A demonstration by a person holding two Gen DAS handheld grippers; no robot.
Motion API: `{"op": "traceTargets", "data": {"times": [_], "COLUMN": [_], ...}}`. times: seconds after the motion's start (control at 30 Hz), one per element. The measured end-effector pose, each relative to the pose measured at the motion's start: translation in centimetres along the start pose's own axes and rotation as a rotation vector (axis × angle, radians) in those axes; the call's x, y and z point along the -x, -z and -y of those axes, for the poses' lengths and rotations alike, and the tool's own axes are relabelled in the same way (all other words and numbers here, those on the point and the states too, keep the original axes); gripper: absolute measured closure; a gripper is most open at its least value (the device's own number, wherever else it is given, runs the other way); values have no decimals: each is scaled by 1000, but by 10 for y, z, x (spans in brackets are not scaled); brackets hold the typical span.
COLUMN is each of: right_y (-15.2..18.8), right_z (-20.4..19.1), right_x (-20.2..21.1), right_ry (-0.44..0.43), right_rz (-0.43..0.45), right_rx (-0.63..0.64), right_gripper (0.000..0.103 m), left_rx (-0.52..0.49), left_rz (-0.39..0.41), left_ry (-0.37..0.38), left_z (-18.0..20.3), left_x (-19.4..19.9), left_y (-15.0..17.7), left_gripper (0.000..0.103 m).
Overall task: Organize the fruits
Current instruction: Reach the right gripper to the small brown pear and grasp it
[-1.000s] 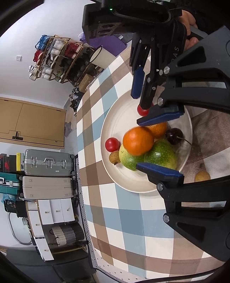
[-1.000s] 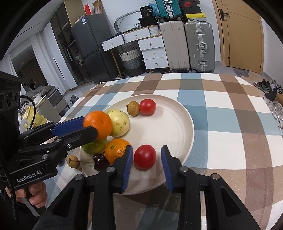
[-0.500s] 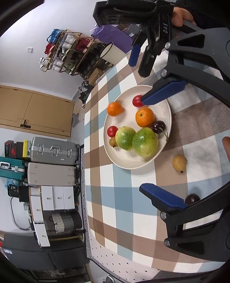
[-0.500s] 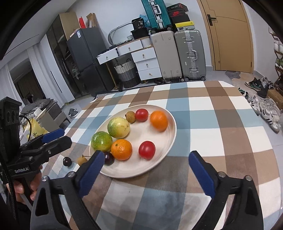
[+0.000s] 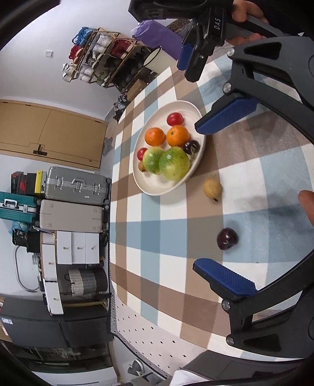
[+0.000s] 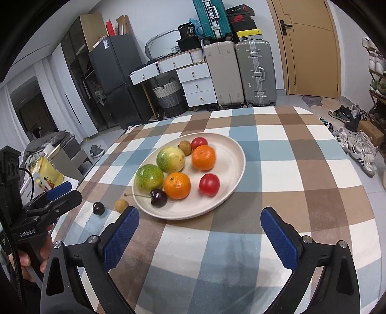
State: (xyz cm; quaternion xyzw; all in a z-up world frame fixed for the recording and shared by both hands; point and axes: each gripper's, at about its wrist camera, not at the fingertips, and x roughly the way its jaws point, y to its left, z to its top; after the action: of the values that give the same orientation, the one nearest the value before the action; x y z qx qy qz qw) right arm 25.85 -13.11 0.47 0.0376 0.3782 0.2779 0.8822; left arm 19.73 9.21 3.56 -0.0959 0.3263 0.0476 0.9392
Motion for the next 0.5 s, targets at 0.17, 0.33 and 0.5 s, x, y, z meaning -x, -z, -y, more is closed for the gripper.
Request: {"op": "traceTargets", "data": {"times": [0.17, 0.33, 0.5], "right_y": [10, 18, 25], "right_z": [-14, -27, -39], "right_x": [0, -5, -19], "right_ry": [-12, -11, -44], "right_rz": [-18, -44, -82], "right_rx": [10, 37, 40], "right_gripper": [1, 1, 1], "left_rx": [4, -3, 22], "left_rz": [-24, -48, -72], "left_ry": [-24, -54, -78], "left_z": [-12, -19, -33], "left_x": [-1, -5, -13], "left_y": [13, 26, 33], "left_gripper": [1, 1, 1]}}
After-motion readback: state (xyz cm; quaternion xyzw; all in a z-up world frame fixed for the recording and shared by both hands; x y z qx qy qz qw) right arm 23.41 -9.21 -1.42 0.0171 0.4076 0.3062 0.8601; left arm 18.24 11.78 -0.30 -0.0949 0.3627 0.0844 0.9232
